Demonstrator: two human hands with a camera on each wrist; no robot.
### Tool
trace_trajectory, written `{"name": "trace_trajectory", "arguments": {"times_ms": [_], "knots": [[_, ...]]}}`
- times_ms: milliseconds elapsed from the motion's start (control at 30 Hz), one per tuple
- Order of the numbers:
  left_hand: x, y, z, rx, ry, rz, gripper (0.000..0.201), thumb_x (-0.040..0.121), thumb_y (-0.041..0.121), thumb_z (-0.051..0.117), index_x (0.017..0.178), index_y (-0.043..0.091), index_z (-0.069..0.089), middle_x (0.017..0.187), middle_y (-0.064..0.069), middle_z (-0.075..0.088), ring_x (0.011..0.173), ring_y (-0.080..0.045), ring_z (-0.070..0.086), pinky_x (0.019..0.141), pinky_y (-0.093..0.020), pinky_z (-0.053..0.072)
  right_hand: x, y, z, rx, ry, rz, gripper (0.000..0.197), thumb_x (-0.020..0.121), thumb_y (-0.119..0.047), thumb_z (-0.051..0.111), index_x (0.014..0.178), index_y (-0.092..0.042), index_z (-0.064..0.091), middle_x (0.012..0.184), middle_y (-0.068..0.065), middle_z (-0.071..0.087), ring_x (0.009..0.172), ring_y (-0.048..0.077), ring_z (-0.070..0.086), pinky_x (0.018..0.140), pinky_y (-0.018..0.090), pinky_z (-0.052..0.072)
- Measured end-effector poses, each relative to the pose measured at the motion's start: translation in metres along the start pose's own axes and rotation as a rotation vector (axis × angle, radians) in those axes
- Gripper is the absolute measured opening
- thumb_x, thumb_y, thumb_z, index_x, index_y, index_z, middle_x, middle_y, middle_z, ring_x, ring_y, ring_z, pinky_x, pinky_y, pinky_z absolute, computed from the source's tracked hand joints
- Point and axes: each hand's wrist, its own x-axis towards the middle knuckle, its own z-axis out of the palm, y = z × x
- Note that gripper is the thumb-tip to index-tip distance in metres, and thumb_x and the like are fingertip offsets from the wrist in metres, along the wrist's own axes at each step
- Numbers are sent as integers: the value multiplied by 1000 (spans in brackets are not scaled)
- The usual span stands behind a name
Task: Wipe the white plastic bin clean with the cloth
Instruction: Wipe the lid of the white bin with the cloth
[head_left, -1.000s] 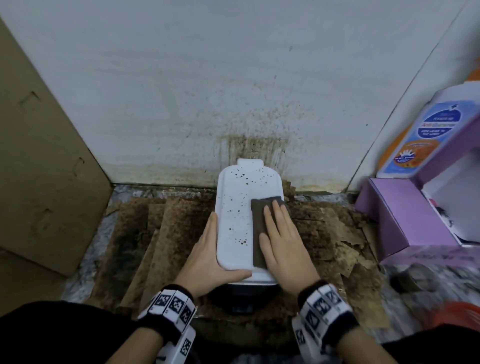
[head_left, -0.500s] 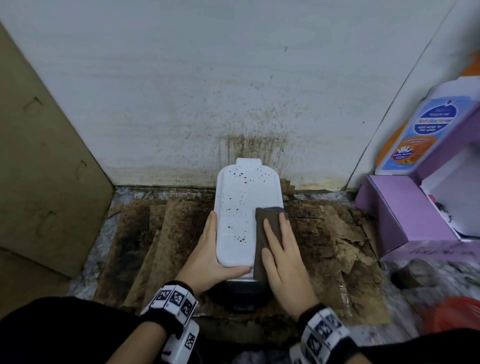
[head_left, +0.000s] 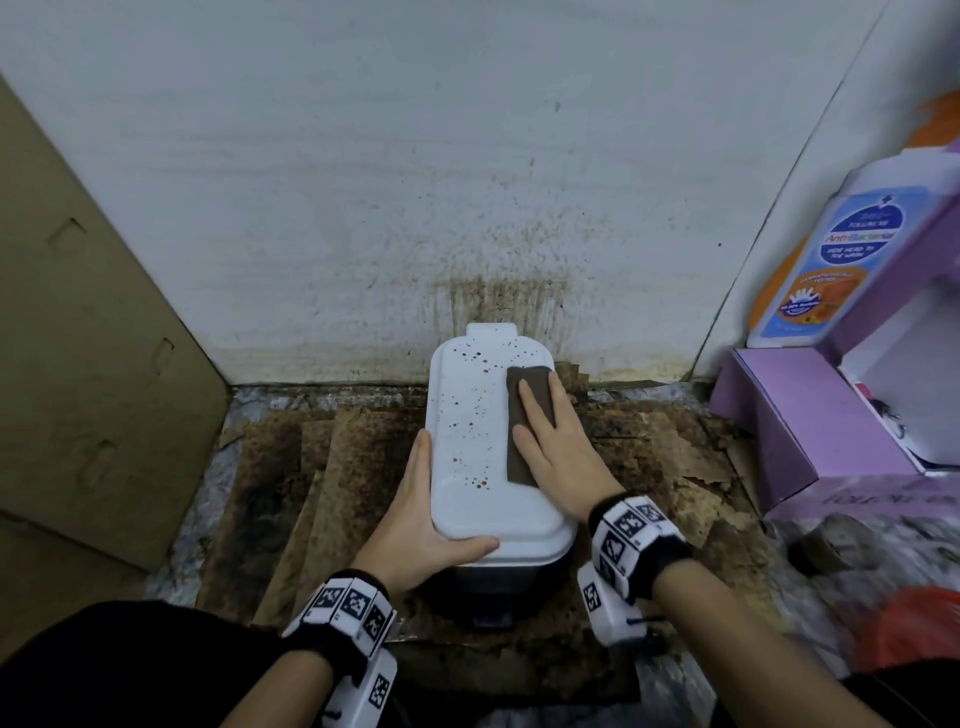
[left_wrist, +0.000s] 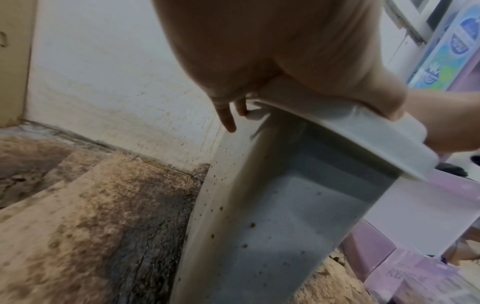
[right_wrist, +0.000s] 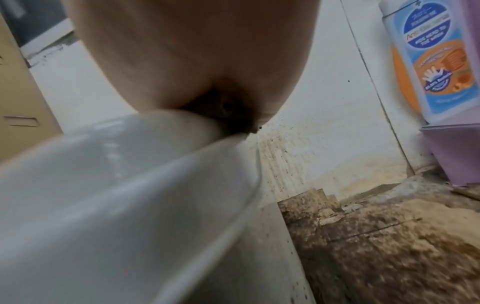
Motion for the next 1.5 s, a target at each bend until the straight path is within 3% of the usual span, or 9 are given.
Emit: {"name": "trace_trajectory", "arguments": {"times_ms": [167, 300, 433, 600, 867, 1067, 1267, 1367, 1500], "knots": [[-2, 0, 0, 18, -4, -6, 151, 58, 70, 84, 157, 33, -23, 165, 25, -23, 153, 3, -11, 129, -39, 11, -11, 2, 7, 23, 32, -15, 60, 107, -42, 32, 160, -29, 9, 167, -8, -20, 156, 16, -6, 126, 43, 14], [-3, 2, 0, 11, 5, -7, 150, 58, 68, 84, 157, 33, -23, 165, 24, -22, 153, 3, -11, 129, -39, 11, -60, -2, 26, 3, 120, -59, 57, 108, -40, 30, 160, -31, 9, 166, -10, -20, 156, 14, -10, 127, 40, 10], [-3, 1, 2, 0, 14, -1, 150, 58, 67, 85, 158, 32, -22, 165, 24, -20, 154, 3, -9, 129, -40, 13, -97, -4, 42, -38, 197, -86, 58, 105, -47, 19, 160, -33, 8, 166, -11, -19, 156, 12, -9, 127, 38, 11], [0, -3, 3, -11, 15, 7, 150, 58, 68, 86, 157, 35, -22, 165, 26, -19, 154, 4, -7, 129, -41, 14, -82, -3, 36, -36, 188, -87, 58, 105, -46, 21, 160, -32, 9, 166, -9, -19, 156, 13, -8, 127, 39, 12], [3, -5, 2, -17, 15, 28, 149, 57, 73, 86, 157, 39, -19, 166, 27, -13, 156, -1, -1, 127, -46, 20, -20, -1, 6, -2, 29, -1, 59, 107, -42, 31, 160, -31, 8, 167, -6, -19, 156, 16, -3, 126, 42, 15], [0, -4, 1, 12, 15, 24, 152, 54, 78, 82, 157, 37, -22, 165, 28, -18, 154, 3, -6, 128, -44, 15, -48, -4, 21, -18, 107, -30, 58, 107, -39, 30, 160, -31, 8, 167, -7, -20, 156, 16, -10, 127, 41, 11], [-1, -2, 1, -11, 13, 21, 153, 52, 79, 81, 157, 37, -23, 165, 27, -19, 154, 4, -8, 129, -43, 14, -94, -9, 43, -113, 179, -66, 59, 104, -46, 14, 160, -29, 4, 166, -4, -22, 155, 16, -14, 126, 37, 8], [1, -4, 2, -29, 21, 37, 151, 54, 76, 83, 156, 39, -22, 166, 27, -16, 155, 3, -5, 128, -45, 16, -88, -10, 39, -143, 166, -64, 59, 105, -45, 15, 160, -31, 0, 166, -2, -22, 155, 17, -14, 126, 36, 7], [1, -7, 4, -26, 22, 31, 151, 56, 72, 85, 155, 39, -25, 164, 29, -19, 154, 5, -7, 128, -44, 16, -48, -5, 16, -164, 44, -49, 60, 107, -43, 23, 160, -30, -3, 166, 0, -24, 155, 19, -16, 127, 39, 6]]}}
